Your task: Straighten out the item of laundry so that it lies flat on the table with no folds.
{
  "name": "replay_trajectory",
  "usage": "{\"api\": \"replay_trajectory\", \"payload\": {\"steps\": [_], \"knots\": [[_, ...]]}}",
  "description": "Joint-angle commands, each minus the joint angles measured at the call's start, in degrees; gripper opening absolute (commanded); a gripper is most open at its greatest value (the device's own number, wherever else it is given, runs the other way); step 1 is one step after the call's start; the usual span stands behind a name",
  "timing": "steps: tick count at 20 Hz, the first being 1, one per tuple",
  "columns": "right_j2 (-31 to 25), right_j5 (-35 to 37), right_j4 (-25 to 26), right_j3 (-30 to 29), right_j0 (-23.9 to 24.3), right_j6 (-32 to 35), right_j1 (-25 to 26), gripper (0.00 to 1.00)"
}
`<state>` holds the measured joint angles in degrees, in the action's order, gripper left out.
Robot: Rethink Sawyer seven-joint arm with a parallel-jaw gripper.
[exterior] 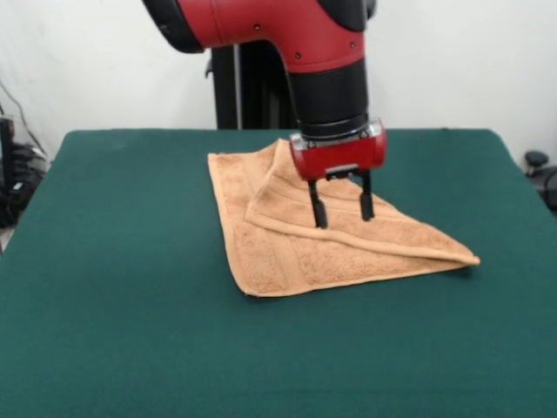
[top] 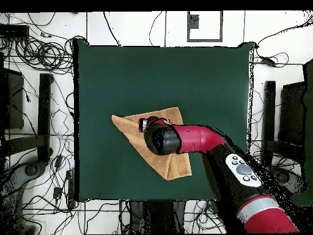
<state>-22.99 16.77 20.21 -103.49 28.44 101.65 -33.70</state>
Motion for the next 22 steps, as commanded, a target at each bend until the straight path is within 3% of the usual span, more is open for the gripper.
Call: {"api": "replay_trajectory", "payload": {"steps": [1,8,13,22], "knots": [[3.28,0.22,4.61,-3.76,-2.68,3.00,1.44,1.00],[5.65,-0.12,3.35,-6.19,-4.23,6.84,0.89,1.00],[10.58,-1.47,2.68,-6.10,-8.07,10.26,0.73,1.00],[14.30,-1.97,1.47,-4.62,-8.84,9.40,1.77,1.00]]}}
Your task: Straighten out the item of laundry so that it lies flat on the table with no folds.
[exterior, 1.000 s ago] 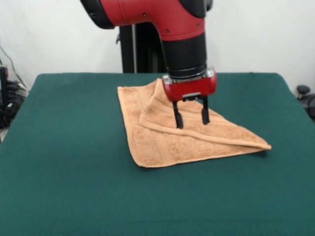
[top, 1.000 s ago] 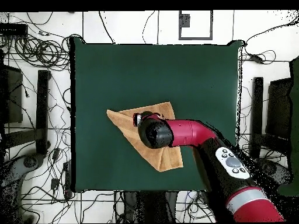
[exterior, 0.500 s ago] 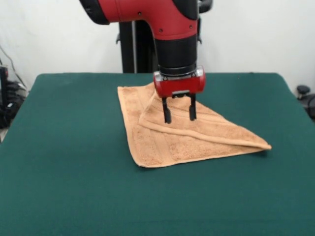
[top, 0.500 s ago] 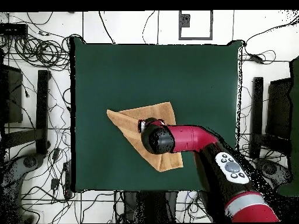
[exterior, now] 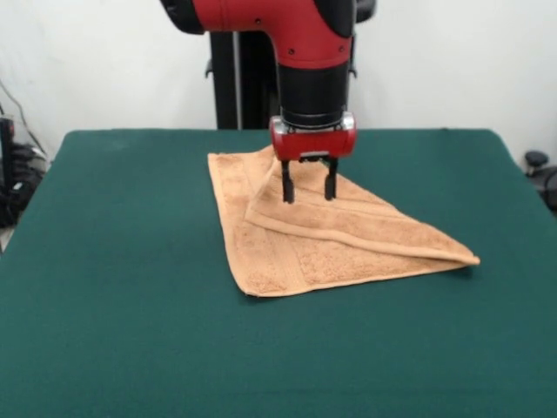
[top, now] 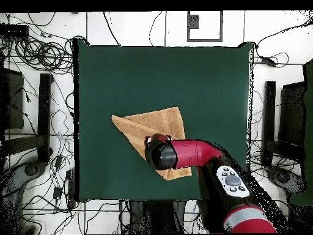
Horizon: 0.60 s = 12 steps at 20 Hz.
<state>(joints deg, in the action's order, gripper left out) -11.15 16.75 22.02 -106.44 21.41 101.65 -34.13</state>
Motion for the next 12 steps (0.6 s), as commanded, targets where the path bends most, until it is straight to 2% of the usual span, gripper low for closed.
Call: {"api": "replay_trajectory", "payload": {"steps": [1,12], "knots": [[2.74,-2.15,-0.22,-1.34,-1.59,9.10,2.50,1.00],[-1.25,1.73,0.48,6.62,2.95,1.49,6.55,1.00]]}}
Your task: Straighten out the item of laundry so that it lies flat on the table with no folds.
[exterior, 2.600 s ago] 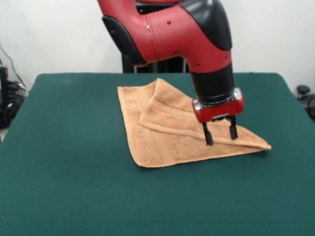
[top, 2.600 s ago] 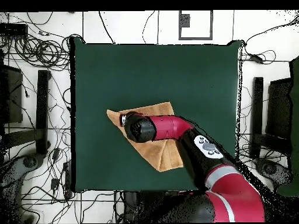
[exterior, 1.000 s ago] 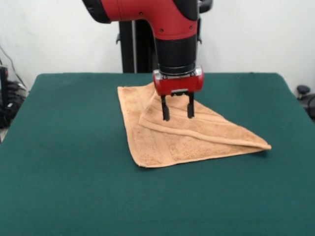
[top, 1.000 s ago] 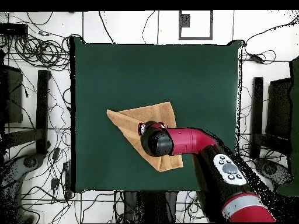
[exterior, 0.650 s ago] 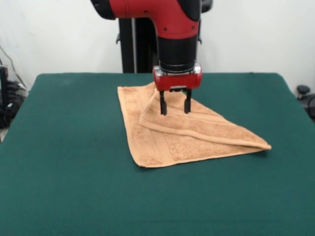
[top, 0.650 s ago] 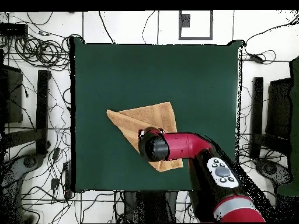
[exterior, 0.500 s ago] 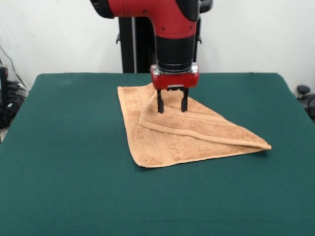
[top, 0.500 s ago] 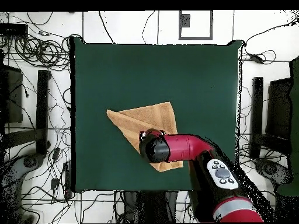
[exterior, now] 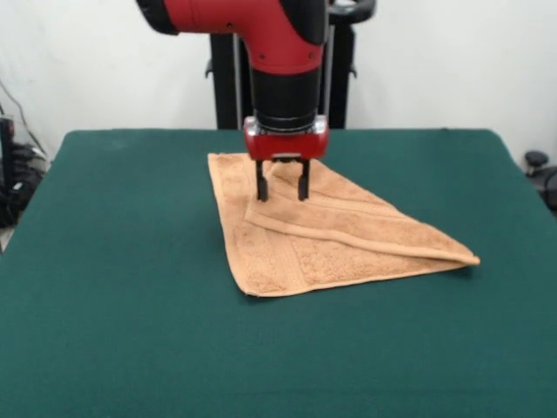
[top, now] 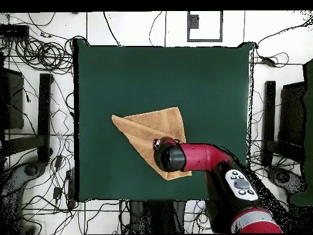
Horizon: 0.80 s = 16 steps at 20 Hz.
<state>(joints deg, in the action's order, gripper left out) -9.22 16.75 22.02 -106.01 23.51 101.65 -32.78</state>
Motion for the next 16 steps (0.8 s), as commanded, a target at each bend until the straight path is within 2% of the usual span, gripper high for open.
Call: {"api": "replay_trajectory", "payload": {"steps": [1,10,16], "knots": [[-3.73,2.22,0.60,6.81,1.33,0.73,5.65,1.00],[-4.66,0.69,1.37,7.90,2.09,0.81,7.73,1.00],[-3.22,-1.51,0.94,6.35,0.21,3.96,7.31,1.00]]}}
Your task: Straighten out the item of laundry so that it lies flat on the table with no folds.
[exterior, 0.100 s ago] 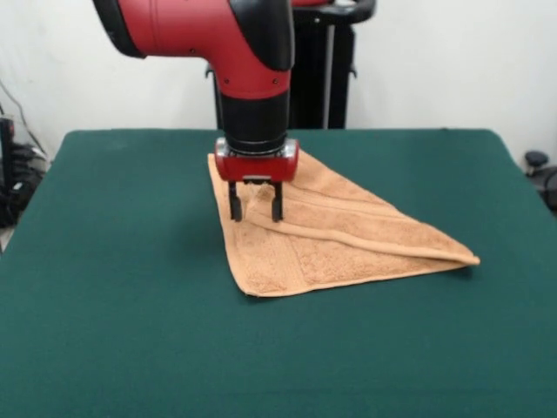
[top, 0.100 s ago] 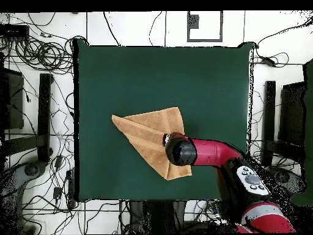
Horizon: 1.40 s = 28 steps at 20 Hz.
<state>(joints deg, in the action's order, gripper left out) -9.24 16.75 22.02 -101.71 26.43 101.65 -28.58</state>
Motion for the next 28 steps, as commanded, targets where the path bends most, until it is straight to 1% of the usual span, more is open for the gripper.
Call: {"api": "replay_trajectory", "payload": {"steps": [1,4,8,12,16,21,28], "knots": [[-2.87,-1.94,0.87,1.60,-3.13,4.58,2.91,1.00],[-1.33,-2.76,0.53,-0.92,-4.82,6.78,0.97,1.00],[-2.74,-0.84,-0.48,-4.16,-3.81,6.33,-0.83,1.00],[-3.80,-1.09,-1.01,-5.80,-2.32,6.26,-0.67,1.00],[-4.10,-1.13,-0.15,-6.41,-0.54,4.69,-1.09,1.00],[-4.26,-1.70,1.55,-5.60,1.74,2.52,0.07,1.00],[-2.24,-6.40,2.76,-4.38,-0.01,5.05,3.40,1.00]]}}
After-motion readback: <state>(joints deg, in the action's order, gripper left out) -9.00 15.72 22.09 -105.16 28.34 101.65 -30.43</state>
